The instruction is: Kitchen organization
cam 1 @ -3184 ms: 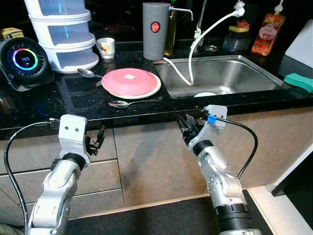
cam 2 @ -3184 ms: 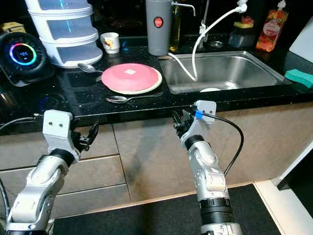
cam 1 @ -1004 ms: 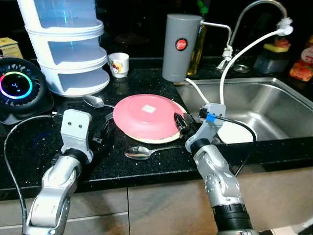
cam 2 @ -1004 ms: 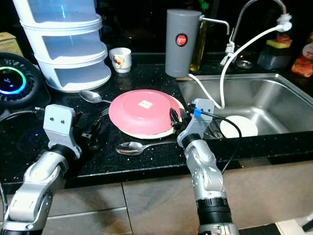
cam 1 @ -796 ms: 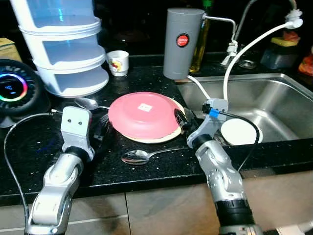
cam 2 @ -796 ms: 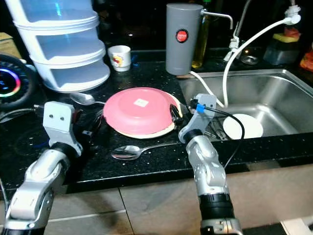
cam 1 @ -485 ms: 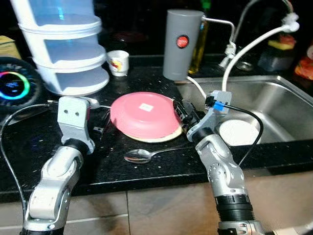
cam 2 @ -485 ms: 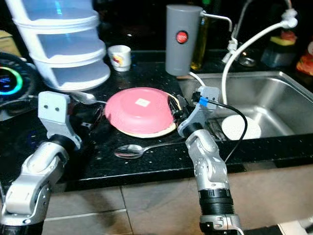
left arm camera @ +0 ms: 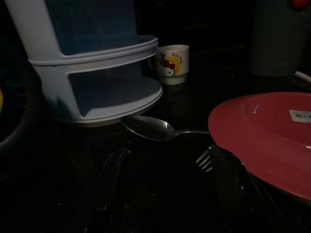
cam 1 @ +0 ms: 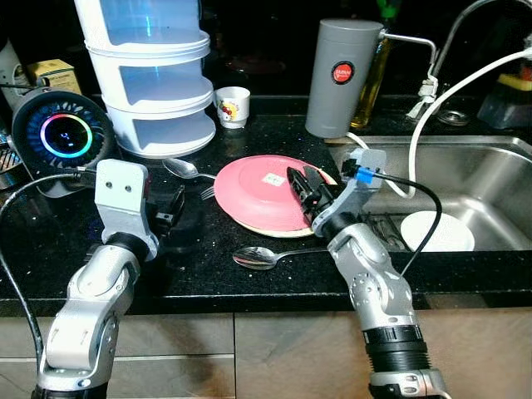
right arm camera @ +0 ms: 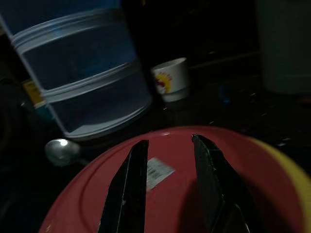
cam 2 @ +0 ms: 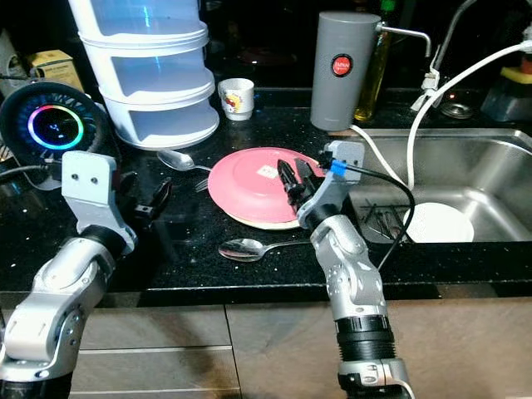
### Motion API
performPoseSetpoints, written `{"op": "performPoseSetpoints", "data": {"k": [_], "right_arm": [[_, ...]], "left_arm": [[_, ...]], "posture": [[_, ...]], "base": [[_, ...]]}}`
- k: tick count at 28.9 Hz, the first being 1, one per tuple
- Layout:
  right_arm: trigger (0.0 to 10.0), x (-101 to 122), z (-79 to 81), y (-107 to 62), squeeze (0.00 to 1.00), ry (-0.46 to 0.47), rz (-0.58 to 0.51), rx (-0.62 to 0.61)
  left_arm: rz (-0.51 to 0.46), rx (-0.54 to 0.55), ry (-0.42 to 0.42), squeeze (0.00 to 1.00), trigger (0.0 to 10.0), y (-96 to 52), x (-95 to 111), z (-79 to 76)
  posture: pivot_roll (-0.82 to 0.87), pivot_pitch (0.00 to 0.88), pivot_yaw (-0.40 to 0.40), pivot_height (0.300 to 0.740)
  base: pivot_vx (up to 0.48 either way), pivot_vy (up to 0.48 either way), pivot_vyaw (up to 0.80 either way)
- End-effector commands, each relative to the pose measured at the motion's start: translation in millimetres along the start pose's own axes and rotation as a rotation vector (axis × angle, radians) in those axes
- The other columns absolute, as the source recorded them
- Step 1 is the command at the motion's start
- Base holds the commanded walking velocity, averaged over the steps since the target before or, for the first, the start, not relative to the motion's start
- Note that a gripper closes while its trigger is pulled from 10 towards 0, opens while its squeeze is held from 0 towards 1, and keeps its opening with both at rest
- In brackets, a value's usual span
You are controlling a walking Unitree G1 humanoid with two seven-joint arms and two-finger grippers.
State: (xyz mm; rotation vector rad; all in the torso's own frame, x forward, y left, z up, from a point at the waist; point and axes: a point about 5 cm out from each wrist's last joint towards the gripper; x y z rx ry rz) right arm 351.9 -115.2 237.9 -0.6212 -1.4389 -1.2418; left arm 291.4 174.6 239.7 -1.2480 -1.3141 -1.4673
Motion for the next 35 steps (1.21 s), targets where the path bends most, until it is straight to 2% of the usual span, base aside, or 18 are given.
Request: {"op": "performPoseSetpoints", "data": {"k": [1, 18, 35], "right_arm": [[10.0, 1.6, -0.6, 0.6, 0.00, -0.007, 0.001, -0.006], [10.0, 2.7, -1.5, 0.0, 0.00, -0.011, 0.006, -0.009], [10.0, -0.1, 2.0, -1.3, 0.00, -0.007, 0.020, 0.000]], "left_arm": [[0.005, 0.022, -0.006, 0.00, 10.0, 0.6, 0.7, 3.8], [0.014, 0.038, -0.016, 0.00, 10.0, 1.8, 0.7, 3.7], [0.022, 0.044, -0.020, 0.00, 10.0, 0.5, -1.0, 2.8]], "posture": [[0.09, 0.076, -0.018, 0.740], [0.07, 0.060, -0.017, 0.740], [0.07, 0.069, -0.021, 0.740]], "base": [[0.000, 0.000, 0.00], [0.000, 0.000, 0.00], [0.000, -0.330, 0.00]]}}
Point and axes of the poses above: a point about 5 cm out from each wrist's last joint towards the gripper, its own y axis pointing out of the wrist towards the gripper, its own x axis along the axis of the wrist's last joint, z = x × y, and after that the axes turned 7 degrees about -y, right-handed
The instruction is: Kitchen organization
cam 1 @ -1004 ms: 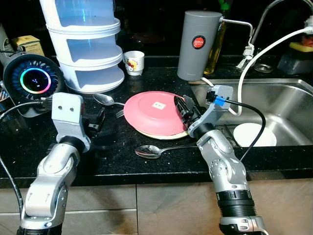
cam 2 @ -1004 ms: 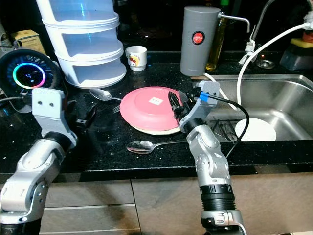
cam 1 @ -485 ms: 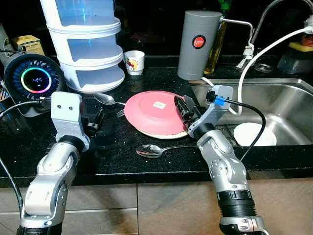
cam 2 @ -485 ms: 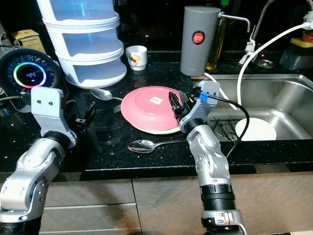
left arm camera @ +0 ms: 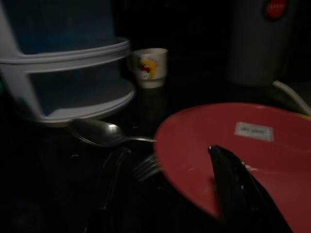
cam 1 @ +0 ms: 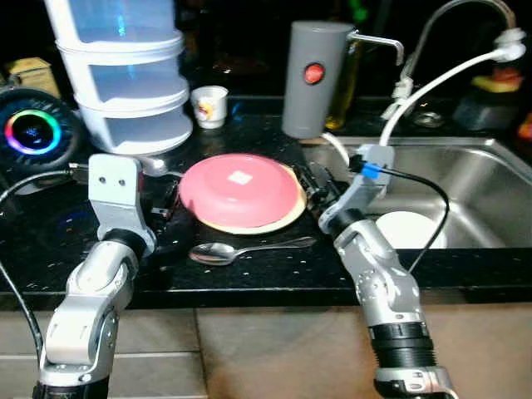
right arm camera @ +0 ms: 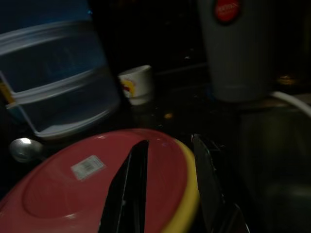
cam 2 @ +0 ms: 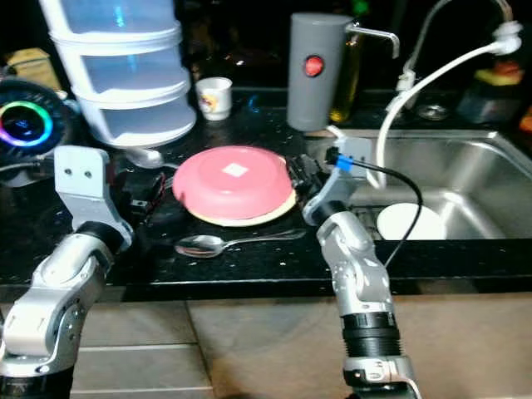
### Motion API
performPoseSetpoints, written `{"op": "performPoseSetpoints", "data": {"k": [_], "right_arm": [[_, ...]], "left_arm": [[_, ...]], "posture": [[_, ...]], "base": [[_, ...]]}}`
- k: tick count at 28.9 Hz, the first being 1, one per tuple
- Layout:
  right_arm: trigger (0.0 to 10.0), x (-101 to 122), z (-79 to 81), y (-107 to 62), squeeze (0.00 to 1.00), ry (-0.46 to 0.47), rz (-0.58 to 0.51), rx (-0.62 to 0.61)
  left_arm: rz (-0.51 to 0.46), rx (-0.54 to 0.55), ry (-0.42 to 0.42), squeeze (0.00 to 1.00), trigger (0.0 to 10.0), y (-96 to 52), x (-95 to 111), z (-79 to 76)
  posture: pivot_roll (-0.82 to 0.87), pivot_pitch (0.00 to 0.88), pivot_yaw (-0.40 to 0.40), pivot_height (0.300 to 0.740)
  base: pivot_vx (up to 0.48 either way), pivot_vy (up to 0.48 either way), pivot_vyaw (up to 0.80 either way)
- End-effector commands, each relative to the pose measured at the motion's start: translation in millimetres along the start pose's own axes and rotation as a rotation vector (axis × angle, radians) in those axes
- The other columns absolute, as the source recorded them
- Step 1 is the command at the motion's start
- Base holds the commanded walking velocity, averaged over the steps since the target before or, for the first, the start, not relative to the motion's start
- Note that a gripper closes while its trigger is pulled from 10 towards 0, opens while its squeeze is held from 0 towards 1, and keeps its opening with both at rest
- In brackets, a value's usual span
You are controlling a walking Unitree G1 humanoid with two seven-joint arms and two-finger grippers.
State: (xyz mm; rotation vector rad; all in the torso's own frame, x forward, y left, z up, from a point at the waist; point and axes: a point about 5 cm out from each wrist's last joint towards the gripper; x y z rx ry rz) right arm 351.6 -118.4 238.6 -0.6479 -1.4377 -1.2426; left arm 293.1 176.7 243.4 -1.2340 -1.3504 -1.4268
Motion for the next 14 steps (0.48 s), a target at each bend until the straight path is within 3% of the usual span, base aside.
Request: {"op": "performPoseSetpoints", "data": {"k": [1, 14], "right_arm": [[10.0, -1.6, 4.9, -0.3, 0.00, 0.007, 0.009, 0.015], [10.0, -0.7, 4.7, -1.1, 0.00, 0.005, 0.010, 0.013]], "left_arm": [[0.025, 0.003, -0.004, 0.00, 10.0, -1.6, -4.3, 0.9], [0.028, 0.015, -0.019, 0.00, 10.0, -1.3, -4.5, 2.8]], "posture": [[0.07, 0.069, -0.021, 0.740], [0.06, 0.073, -0.023, 0.740]], "base": [[0.000, -0.345, 0.00], [0.000, -0.342, 0.00]]}}
Point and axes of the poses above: a point about 5 cm out from each wrist's last joint towards the gripper, its own y axis pointing out of the wrist towards the gripper, its own x axis along the axis of the wrist's last joint, z = x × y, and after that the axes turned 7 degrees about -y, right-handed
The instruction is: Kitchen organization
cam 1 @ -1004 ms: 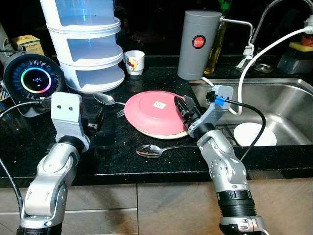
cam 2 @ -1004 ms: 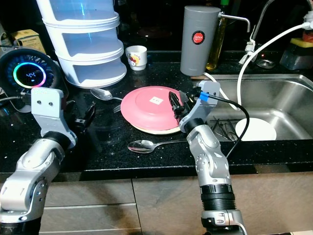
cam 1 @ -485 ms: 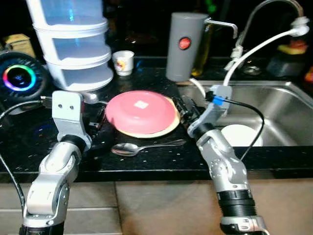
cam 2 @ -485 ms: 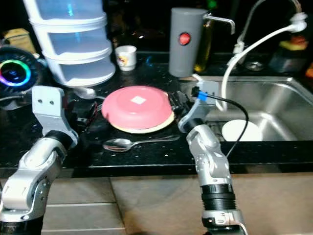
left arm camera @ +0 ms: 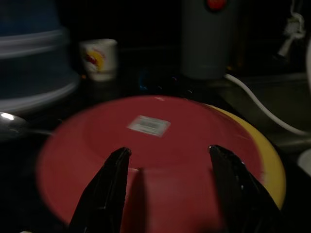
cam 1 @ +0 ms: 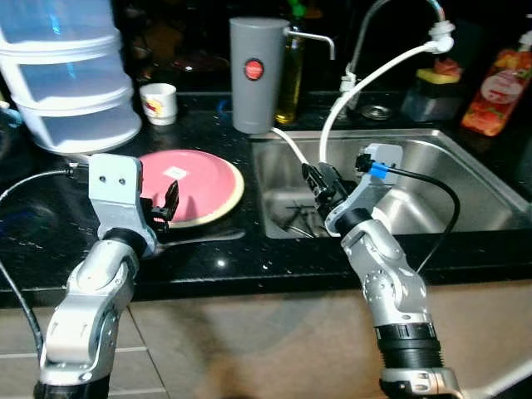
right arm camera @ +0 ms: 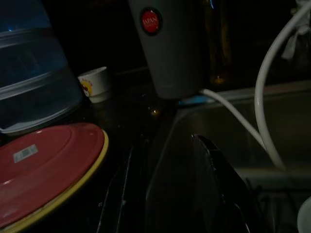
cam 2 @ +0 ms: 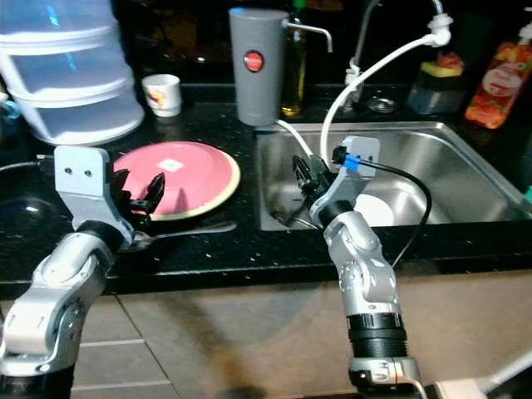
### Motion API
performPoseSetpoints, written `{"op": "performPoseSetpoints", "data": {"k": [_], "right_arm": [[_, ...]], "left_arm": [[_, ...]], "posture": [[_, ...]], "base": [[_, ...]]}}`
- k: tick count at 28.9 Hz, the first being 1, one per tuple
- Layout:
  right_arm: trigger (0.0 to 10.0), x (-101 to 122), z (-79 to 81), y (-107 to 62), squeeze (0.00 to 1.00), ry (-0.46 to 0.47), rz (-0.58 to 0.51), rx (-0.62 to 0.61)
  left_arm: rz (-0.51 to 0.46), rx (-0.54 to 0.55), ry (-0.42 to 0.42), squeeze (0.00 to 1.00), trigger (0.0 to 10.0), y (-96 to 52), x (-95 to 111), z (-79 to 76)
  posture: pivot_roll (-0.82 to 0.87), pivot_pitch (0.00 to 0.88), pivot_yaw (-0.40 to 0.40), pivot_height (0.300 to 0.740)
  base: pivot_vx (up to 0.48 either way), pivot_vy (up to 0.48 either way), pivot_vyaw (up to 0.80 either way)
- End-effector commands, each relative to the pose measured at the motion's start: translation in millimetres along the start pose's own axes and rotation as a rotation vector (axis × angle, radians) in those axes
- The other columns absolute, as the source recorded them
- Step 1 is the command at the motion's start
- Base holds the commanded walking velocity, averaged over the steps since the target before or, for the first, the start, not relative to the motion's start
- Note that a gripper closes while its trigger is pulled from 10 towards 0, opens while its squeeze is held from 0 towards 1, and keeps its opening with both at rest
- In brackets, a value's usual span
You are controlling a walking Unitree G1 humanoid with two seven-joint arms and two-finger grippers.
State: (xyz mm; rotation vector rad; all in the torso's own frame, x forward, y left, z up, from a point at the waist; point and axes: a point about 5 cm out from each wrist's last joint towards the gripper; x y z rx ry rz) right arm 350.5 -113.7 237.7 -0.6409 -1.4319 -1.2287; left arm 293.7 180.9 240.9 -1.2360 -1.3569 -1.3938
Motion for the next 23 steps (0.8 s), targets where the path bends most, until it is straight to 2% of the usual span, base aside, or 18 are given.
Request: {"op": "performPoseSetpoints", "data": {"k": [1, 4, 6, 9, 15, 23], "right_arm": [[10.0, 0.9, 0.1, -1.3, 0.00, -0.003, 0.001, 0.003], [10.0, 1.0, 0.1, -1.4, 0.00, -0.003, 0.001, 0.002], [10.0, 1.1, 0.9, -0.8, 0.00, -0.002, 0.001, 0.004], [10.0, 1.1, 1.7, -0.1, 0.00, 0.000, 0.003, 0.008], [10.0, 0.8, 3.2, 0.6, 0.00, 0.004, 0.004, 0.013], [10.0, 0.0, 4.7, 1.2, 0.00, 0.009, 0.004, 0.013]], "left_arm": [[0.014, -0.005, -0.011, 0.00, 10.0, -0.9, -2.2, -1.5], [0.015, -0.004, -0.012, 0.00, 10.0, -1.0, -2.3, -1.5], [0.018, 0.006, -0.071, 0.00, 10.0, -0.9, -2.7, 0.5], [0.023, 0.006, -0.107, 0.00, 10.0, -1.1, -2.7, 0.9], [0.011, 0.015, -0.100, 0.00, 10.0, -1.5, -0.7, 2.4], [0.000, 0.020, -0.069, 0.00, 10.0, -1.6, 1.6, 4.0]], "posture": [[0.06, 0.073, -0.023, 0.740], [0.06, 0.073, -0.023, 0.740], [0.06, 0.075, -0.024, 0.740], [0.07, 0.076, -0.026, 0.740], [0.07, 0.080, -0.029, 0.740], [0.08, 0.079, -0.027, 0.740]], "base": [[0.000, -0.345, 0.00], [0.000, -0.345, 0.00], [0.000, 0.000, 0.00], [0.000, 0.480, 0.00], [0.000, 0.474, 0.00], [0.000, 0.000, 0.00]]}}
Point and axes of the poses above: a point about 5 cm out from each wrist's last joint towards the gripper, its own y axis pointing out of the wrist towards the gripper, its own x axis along the axis of the wrist's last joint, z = x × y, and after that the axes turned 7 degrees about -y, right-handed
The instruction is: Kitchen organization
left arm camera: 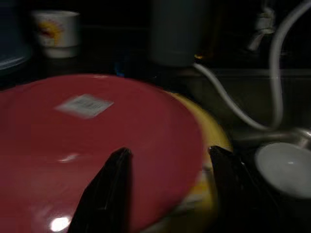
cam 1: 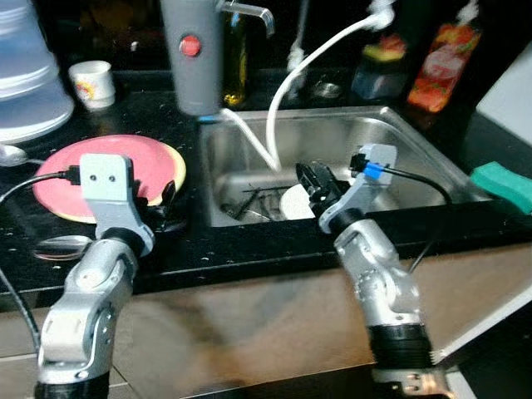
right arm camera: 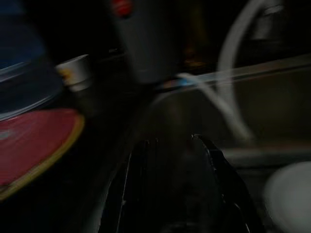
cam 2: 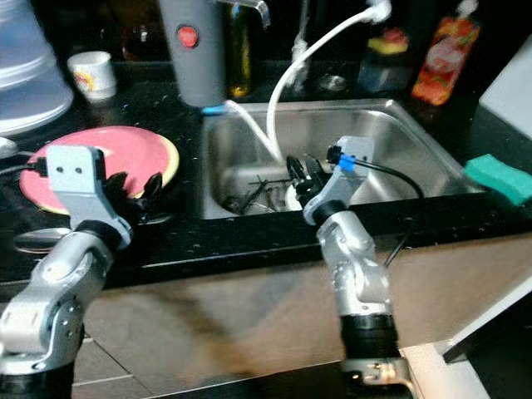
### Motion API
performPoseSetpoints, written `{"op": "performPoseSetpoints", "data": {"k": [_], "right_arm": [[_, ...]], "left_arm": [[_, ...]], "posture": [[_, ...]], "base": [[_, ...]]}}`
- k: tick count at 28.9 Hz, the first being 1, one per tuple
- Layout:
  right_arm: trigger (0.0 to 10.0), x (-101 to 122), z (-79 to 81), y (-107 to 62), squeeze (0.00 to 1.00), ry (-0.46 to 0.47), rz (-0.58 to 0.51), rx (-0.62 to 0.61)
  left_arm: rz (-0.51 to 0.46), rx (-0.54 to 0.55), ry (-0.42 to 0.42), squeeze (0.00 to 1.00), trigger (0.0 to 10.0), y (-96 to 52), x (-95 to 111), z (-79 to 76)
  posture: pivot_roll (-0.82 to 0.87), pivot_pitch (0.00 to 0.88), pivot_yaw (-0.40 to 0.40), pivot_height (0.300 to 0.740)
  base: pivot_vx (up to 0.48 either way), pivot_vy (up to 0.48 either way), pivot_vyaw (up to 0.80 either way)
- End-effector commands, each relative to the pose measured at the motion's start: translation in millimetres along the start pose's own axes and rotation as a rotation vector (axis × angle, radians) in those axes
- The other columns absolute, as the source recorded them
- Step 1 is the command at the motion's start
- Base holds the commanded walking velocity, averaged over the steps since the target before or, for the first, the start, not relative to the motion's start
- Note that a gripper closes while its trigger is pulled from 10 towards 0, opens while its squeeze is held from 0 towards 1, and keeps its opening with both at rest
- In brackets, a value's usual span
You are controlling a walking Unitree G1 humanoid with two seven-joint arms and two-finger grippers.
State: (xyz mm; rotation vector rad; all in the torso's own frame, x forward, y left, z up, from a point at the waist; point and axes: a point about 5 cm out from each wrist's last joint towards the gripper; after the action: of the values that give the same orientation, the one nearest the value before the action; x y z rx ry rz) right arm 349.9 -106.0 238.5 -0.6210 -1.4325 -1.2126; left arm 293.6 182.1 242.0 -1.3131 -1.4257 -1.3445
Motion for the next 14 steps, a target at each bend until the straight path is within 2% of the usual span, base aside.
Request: {"op": "performPoseSetpoints", "data": {"k": [1, 8, 14], "right_arm": [[10.0, 1.0, -2.8, -1.0, 0.00, -0.002, 0.001, -0.007], [10.0, -0.4, -3.5, -1.5, 0.00, 0.002, 0.003, -0.011], [10.0, 2.7, -5.6, 2.4, 0.00, 0.028, -0.011, -0.009]], "left_arm": [[0.000, 0.014, 0.027, 0.00, 10.0, -1.5, 0.7, 2.9], [-0.003, 0.004, 0.037, 0.00, 10.0, -0.4, 2.8, 0.9], [0.007, 0.041, 0.114, 0.00, 10.0, 2.2, 9.1, 4.9]], "posture": [[0.08, 0.079, -0.027, 0.740], [0.08, 0.077, -0.024, 0.740], [0.09, 0.074, -0.027, 0.740]], "base": [[0.000, 0.000, 0.00], [0.000, 0.000, 0.00], [0.000, 0.000, 0.00]]}}
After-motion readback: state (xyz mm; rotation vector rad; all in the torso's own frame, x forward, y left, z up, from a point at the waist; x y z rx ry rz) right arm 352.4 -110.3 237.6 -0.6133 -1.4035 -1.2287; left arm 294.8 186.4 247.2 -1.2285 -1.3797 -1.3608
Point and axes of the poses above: a point about 5 cm out from each wrist's last joint towards the gripper, its own y axis pointing out of the wrist towards the gripper, its own x axis along the axis of the wrist's last joint, z = x × y, and after that the axes turned 7 degrees about -y, right-handed
